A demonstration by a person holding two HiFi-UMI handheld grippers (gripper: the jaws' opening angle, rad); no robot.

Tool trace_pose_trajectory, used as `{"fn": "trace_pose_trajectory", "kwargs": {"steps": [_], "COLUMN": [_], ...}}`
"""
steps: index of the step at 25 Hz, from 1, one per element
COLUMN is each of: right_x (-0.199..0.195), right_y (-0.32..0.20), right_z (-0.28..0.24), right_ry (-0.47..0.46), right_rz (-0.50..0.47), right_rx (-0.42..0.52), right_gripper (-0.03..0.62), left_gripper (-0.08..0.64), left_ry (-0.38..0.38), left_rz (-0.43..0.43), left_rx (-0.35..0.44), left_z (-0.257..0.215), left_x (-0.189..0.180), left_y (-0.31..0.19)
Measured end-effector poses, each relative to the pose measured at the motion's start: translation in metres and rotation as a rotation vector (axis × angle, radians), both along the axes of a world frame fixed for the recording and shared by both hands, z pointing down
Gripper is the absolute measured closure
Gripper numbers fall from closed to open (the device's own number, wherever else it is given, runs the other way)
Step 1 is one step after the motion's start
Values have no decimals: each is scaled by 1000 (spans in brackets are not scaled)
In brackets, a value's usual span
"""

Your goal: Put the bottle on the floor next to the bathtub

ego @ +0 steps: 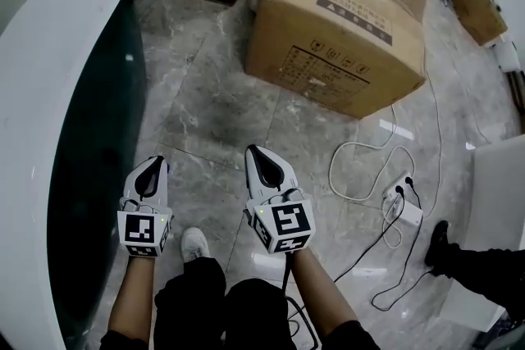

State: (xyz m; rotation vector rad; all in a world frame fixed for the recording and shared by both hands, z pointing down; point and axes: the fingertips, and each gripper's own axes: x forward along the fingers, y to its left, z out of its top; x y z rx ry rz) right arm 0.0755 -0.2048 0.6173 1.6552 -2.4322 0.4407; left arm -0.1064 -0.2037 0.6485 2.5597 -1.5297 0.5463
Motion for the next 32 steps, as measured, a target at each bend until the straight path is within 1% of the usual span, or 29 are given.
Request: {"fn": "trace_pose_trajectory", "kwargs": {"steps": [2, 6, 9, 13, 18, 20, 23, 25, 27, 30, 32], "right_x": [-2, -1, 4, 11, 26, 32, 34, 35, 37, 39, 37], "right_y": [1, 1, 0, 2, 8, 5, -2, -6, -12, -21, -27], "right_z": [-26, -80, -114, -161, -231, -261, -307, -335, -364, -407, -430], "right_ry": [-5, -8, -9, -24, -75, -94, -104, -77, -52, -43, -51], "right_rz": [1, 10, 25, 70, 147, 177, 193, 190, 200, 223, 237], "right_rx": [-9, -10, -18, -40, -50, -52, -35, -12, 7, 27, 41], "right_gripper": [568, 568, 568, 566, 567, 568, 566, 567, 568, 566, 566], "left_gripper": [560, 560, 560, 560, 560, 560, 560, 560, 560, 560, 560], "left_ry": [0, 36, 33, 37, 85, 85, 93, 93, 95, 147, 165], "left_rz": [16, 0, 9, 26, 25, 42, 57, 74, 93, 80, 68], "left_rx": [-18, -27, -29, -44, -69, -72, -81, -71, -46, -60, -63], "left_z": [-20, -71, -109, -156, -226, -256, -301, -332, -366, -410, -432], "left_x": [6, 7, 9, 15, 17, 20, 23, 28, 33, 30, 25], "left_y": [3, 1, -3, -1, 2, -1, -9, -13, -18, -27, -33]}}
